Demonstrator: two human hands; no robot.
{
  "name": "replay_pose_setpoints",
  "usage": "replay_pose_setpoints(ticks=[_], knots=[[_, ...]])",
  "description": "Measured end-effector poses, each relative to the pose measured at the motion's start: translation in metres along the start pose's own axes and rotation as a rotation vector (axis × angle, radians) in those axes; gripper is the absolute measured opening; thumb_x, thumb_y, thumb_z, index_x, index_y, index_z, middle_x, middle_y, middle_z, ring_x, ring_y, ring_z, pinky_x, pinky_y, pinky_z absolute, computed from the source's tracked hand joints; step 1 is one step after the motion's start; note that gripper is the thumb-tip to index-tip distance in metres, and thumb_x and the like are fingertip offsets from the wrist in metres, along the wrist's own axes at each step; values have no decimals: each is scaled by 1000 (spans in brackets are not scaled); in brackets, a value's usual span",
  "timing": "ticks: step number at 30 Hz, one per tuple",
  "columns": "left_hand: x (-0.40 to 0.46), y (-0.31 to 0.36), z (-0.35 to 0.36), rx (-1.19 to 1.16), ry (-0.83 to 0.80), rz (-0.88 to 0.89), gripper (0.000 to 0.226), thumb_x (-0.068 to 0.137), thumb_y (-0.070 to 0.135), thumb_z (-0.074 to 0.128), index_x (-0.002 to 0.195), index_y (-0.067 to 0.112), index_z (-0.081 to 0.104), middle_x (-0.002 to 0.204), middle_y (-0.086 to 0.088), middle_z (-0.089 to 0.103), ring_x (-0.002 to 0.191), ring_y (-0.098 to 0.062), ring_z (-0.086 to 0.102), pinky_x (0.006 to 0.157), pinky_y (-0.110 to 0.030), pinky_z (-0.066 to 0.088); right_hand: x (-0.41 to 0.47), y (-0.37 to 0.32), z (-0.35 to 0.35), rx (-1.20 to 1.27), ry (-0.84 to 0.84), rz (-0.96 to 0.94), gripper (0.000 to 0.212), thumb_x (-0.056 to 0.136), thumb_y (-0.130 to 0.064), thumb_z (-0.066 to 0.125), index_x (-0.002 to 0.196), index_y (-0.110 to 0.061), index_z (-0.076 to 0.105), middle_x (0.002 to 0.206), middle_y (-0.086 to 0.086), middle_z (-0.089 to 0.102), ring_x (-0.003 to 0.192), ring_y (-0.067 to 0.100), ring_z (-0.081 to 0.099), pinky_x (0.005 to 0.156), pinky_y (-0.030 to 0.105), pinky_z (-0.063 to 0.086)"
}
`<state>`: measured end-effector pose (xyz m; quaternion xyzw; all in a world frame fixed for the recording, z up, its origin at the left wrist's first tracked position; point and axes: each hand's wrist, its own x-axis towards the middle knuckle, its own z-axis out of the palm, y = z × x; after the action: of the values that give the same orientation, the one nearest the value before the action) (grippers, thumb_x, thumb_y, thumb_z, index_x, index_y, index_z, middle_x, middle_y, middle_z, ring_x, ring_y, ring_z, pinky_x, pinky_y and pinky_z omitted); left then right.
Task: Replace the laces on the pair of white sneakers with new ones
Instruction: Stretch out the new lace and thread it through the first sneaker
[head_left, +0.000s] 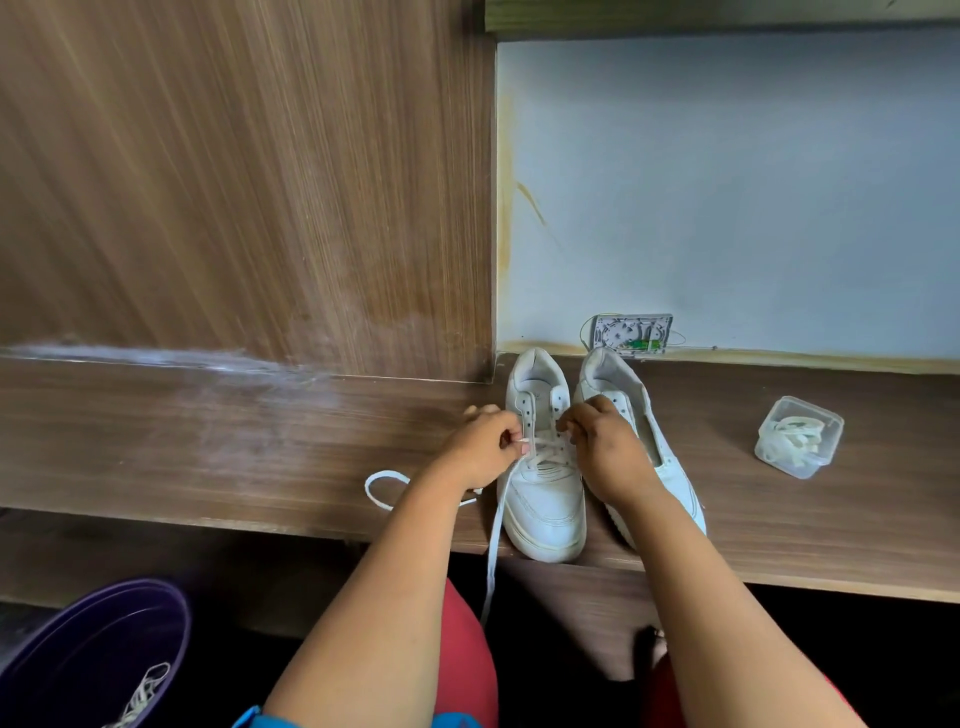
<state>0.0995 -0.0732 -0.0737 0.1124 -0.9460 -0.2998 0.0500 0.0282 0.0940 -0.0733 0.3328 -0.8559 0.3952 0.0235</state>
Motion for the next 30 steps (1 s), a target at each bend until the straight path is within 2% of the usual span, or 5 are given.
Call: replay_pose_setpoints(ticks=[7,13,20,26,30], knots=[[-2,1,2,-47,99,15,18,93,13,59,78,17,48,76,8,51,65,-8,47,53,-21,30,-4,-2,-1,-102,-48,-22,8,83,-5,67,90,-7,71,86,1,56,80,22,59,68,19,41],[-3,1,2,-60,155,3,24,84,7,65,71,21,49,67,12,49,62,-10,47,59,-24,36,-3,-3,21,-280,-62,-90,20,92,-21,58,106,-13,69,106,8,53,101,26,51,81,38,50],[1,-1,11,-327,78,-153,24,81,6,63,72,23,49,75,-1,58,75,-24,60,70,-36,49,-6,-9,26,-353,112,-66,14,85,-20,62,81,-8,69,82,10,56,78,32,57,58,33,45],[-1,11,11,-644,-29,-306,24,100,22,48,77,18,49,69,-1,51,59,-9,44,57,-21,38,-5,-12,28,-379,14,-6,24,92,-31,50,99,-17,68,104,5,50,102,25,49,67,33,48],[0,9,14,-571,-36,-342,29,102,25,45,90,8,64,92,-11,67,81,-18,57,81,-33,46,-3,-11,23,-196,7,7,32,87,-34,48,90,-12,70,96,8,50,94,25,50,80,32,46]])
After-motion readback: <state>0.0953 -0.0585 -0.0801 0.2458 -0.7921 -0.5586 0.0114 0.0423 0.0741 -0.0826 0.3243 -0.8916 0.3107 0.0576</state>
